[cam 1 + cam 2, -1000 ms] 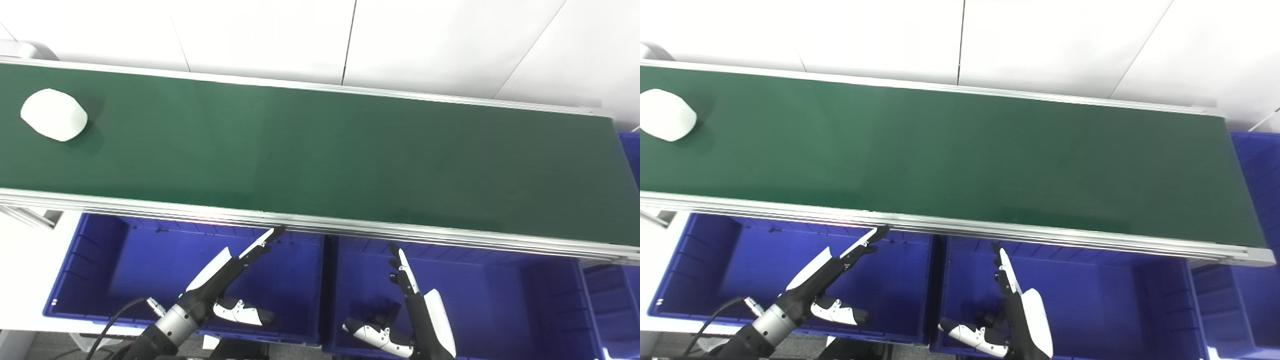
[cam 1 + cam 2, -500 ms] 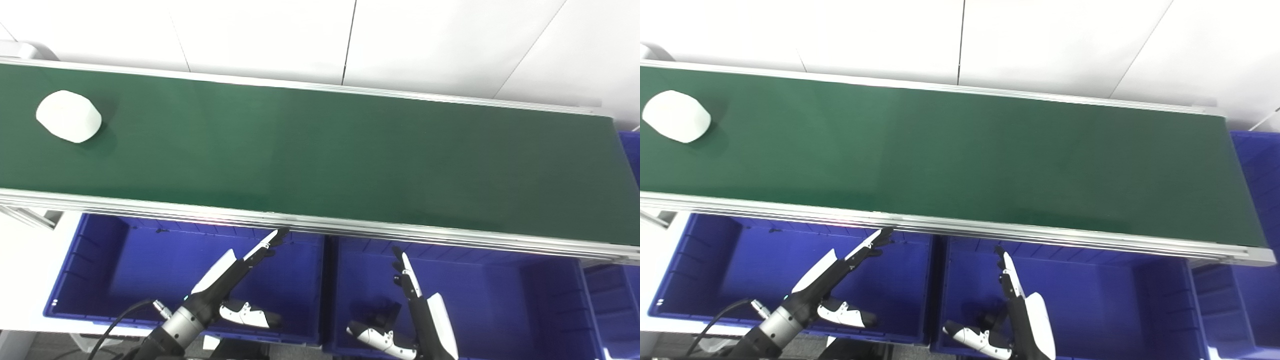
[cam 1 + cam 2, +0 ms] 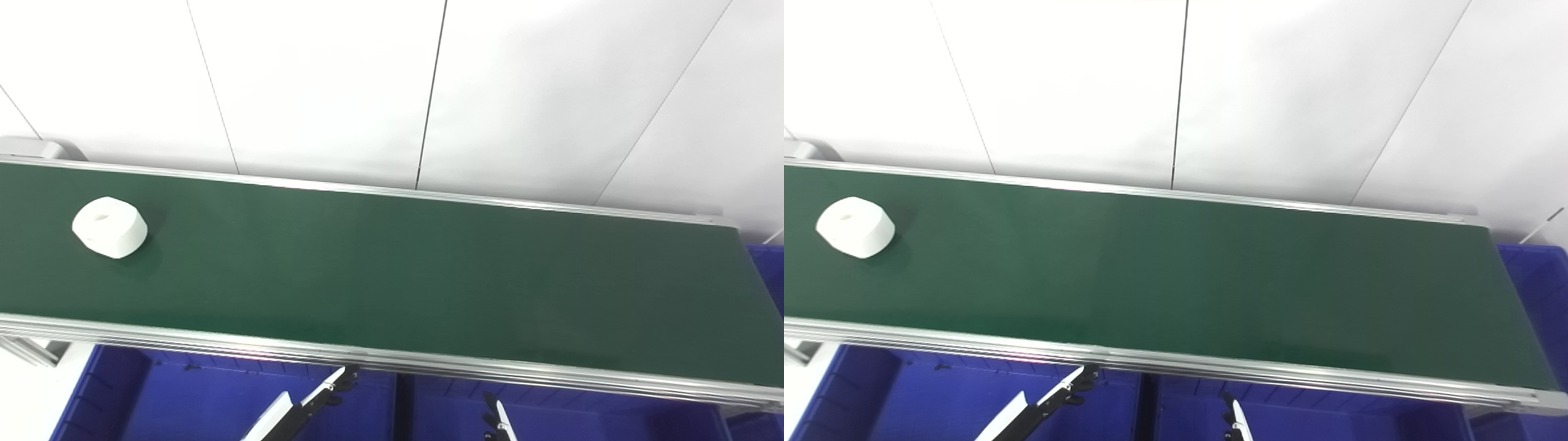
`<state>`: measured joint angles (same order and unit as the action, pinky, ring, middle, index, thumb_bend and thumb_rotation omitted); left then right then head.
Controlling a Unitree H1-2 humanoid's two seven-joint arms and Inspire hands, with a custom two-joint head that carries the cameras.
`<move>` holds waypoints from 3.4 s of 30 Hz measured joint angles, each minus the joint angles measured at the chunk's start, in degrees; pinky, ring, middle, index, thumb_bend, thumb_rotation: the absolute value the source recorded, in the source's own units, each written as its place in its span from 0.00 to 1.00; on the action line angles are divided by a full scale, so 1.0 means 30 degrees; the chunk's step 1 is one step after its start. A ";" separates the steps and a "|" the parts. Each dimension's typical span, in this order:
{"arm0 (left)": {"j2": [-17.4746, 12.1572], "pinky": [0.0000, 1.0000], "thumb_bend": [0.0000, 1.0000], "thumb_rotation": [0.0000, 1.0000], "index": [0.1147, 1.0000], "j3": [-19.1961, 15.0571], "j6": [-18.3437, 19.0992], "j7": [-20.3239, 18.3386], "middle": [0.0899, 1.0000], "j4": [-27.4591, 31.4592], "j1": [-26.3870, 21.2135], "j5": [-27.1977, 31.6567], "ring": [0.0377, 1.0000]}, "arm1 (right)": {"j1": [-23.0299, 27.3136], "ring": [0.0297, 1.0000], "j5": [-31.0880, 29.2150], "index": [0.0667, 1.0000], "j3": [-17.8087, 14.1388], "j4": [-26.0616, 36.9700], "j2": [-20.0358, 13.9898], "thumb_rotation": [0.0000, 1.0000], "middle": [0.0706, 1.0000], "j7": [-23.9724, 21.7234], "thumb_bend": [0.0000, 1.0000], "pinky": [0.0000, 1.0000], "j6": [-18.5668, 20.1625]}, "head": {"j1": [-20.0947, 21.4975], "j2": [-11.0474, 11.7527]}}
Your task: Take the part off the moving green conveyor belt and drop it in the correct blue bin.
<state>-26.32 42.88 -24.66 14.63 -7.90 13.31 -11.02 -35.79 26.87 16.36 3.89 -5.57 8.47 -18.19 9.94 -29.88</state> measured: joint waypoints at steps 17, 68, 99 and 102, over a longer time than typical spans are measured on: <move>0.0316 0.73 0.87 0.65 0.89 0.2320 -0.0050 0.2901 0.89 -0.1240 -0.1099 -0.1167 0.83 | 0.0381 1.00 -0.2086 1.00 -0.0721 -0.0875 -0.1054 0.46 1.00 -0.0603 0.86 0.92 -0.0327 | -0.6593 0.1435; -0.1329 0.91 0.84 0.25 0.96 -0.9890 0.4088 -0.7716 0.99 0.6235 -0.7167 0.0330 0.97 | 0.1500 1.00 -0.1751 1.00 -0.1077 0.0345 -0.0385 0.50 1.00 -0.1523 0.83 1.00 -0.0607 | -0.7646 -0.2049; -0.2570 1.00 1.00 0.04 0.95 -0.9229 0.8162 -1.3762 1.00 0.0104 -1.0184 -0.6073 1.00 | 0.1258 1.00 -0.1931 1.00 -0.1463 0.0842 -0.0460 0.61 1.00 -0.1902 0.66 1.00 -0.0197 | -0.9055 -0.2695; -0.2846 1.00 1.00 0.03 0.93 -0.8885 0.8525 -1.4098 1.00 0.0182 -1.0381 -0.6901 1.00 | 0.1284 1.00 -0.1927 1.00 -0.1465 0.0841 -0.0465 0.60 1.00 -0.1906 0.66 1.00 -0.0196 | -0.9025 -0.2695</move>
<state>-34.86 16.23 0.91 -27.66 -7.36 -17.84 -31.72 -31.94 21.09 11.96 6.42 -6.96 2.75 -18.78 -17.14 -37.97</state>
